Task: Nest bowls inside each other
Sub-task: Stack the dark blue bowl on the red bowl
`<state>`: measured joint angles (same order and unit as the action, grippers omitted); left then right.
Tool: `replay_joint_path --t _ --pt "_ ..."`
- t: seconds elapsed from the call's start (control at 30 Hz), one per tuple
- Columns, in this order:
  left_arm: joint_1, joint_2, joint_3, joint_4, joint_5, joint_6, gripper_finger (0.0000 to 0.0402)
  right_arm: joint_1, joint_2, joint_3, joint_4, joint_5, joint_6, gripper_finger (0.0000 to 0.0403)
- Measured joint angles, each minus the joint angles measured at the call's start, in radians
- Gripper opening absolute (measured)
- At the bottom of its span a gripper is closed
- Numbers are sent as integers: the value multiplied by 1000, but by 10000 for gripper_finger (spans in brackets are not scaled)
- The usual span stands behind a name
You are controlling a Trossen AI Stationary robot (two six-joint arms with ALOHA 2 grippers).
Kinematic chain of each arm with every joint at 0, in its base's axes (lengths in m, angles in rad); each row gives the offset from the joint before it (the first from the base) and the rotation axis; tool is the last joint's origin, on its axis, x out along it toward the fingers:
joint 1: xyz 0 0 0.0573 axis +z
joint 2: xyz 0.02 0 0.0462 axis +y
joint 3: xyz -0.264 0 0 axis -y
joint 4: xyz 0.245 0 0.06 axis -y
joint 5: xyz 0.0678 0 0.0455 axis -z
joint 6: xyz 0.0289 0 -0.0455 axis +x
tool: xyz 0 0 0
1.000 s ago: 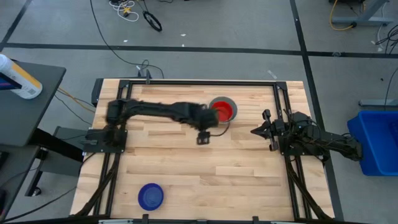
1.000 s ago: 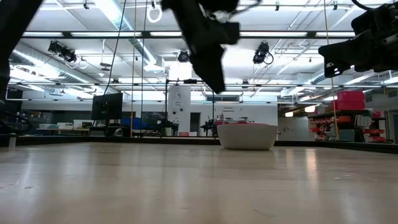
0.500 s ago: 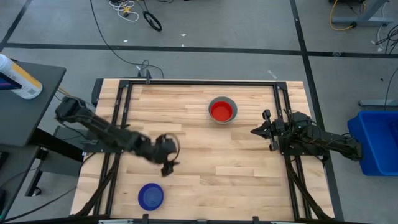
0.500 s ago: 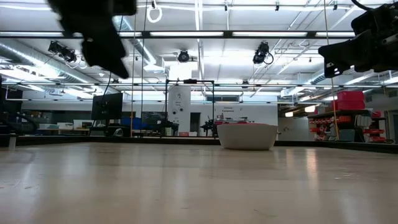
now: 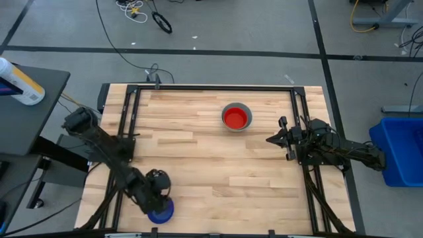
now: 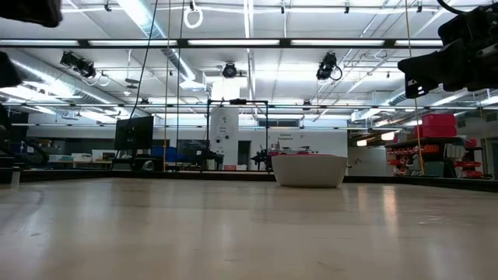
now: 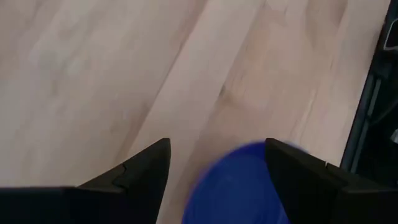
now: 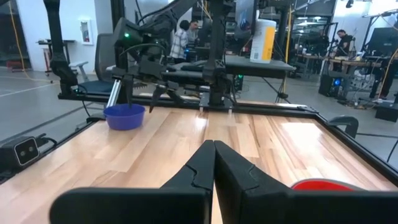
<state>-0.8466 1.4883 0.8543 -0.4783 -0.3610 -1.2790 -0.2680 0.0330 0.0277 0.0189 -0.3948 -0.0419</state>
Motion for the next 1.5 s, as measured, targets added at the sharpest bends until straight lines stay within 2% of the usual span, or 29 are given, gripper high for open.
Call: replay_joint_path --t 0.23,0.43,0.67,0.9,1.17,1.3,1.5 --pt "-81 0 0 -106 -20 -150 265 0 0 0 -1 0 0 12" --pt "-112 0 0 -103 -17 -195 265 0 0 0 0 0 0 12" --pt "-115 2 -4 -64 -16 -195 265 0 0 0 0 0 0 12" --pt "-115 2 -81 46 -13 -218 265 0 0 0 0 0 0 12" --pt "-115 2 -106 77 -20 -228 264 0 0 0 0 0 0 12" --pt "-115 2 -106 76 -27 -227 237 0 0 0 0 0 0 12" --pt "-114 20 -106 86 -28 -202 146 0 0 0 0 0 0 12"
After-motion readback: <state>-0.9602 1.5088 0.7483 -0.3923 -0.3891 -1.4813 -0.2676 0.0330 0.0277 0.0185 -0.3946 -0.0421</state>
